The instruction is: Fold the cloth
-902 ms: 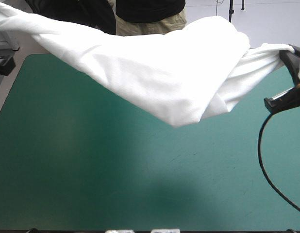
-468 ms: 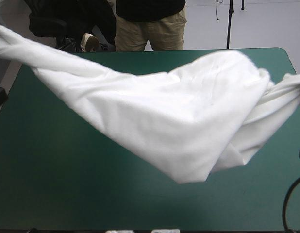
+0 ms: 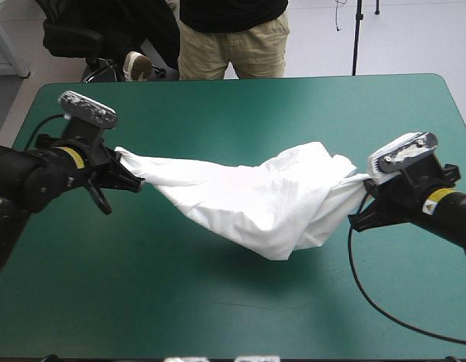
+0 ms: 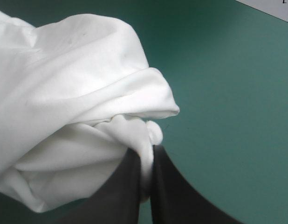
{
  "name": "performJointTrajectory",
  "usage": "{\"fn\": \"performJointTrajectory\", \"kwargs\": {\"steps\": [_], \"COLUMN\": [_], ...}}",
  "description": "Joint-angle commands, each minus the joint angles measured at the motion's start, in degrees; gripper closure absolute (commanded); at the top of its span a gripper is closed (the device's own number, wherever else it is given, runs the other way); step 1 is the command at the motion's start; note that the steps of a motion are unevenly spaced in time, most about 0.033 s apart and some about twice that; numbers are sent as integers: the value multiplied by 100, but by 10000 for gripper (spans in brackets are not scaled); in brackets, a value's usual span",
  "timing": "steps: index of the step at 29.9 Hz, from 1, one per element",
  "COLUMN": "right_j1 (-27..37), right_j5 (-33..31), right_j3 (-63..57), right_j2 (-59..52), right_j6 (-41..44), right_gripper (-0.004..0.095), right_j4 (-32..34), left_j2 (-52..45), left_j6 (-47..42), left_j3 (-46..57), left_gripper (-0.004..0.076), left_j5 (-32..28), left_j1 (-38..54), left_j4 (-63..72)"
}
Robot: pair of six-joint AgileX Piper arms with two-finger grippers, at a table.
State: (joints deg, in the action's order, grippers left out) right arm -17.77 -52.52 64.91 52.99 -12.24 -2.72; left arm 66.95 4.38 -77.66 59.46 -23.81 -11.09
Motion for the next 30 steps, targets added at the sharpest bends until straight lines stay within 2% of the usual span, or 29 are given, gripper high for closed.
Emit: {"fn": "performJointTrajectory", "kwargs": {"steps": [1,5,12,15,17,19,20,23,24,26,30], "right_j1": [49,49,49,49,49,49,49,59,59,59,59], "right_j5": [1428,1579,2021,2033,2033,2033,2033,1994,1962,1844,1586], "right_j3": [-386,-523,-523,-523,-523,-523,-523,-468,-420,-291,-15], "right_j2": [265,1059,2277,2517,2596,2619,2619,2525,2444,2194,1546], "right_j6": [142,168,205,205,205,205,225,306,351,505,656], "right_gripper": [921,921,913,827,727,632,567,423,398,386,391], "right_j4": [100,100,100,100,100,100,100,224,304,621,1024], "left_j2": [118,663,1756,2010,2108,2182,2224,2226,2215,2156,1725], "left_j6": [-590,-752,-746,-680,-546,-514,-502,-487,-487,-487,-487], "left_j3": [539,898,909,909,909,909,909,909,879,768,593], "left_gripper": [741,741,740,724,654,528,419,183,128,107,158], "left_j5": [-1289,-1823,-1886,-1744,-1614,-1470,-1378,-1205,-1098,-808,-627], "left_j1": [-14,-14,-14,-14,-14,-14,-14,-14,-14,-14,-14], "left_j4": [-510,-492,-367,-209,-36,41,67,15,-8,-76,-102]}}
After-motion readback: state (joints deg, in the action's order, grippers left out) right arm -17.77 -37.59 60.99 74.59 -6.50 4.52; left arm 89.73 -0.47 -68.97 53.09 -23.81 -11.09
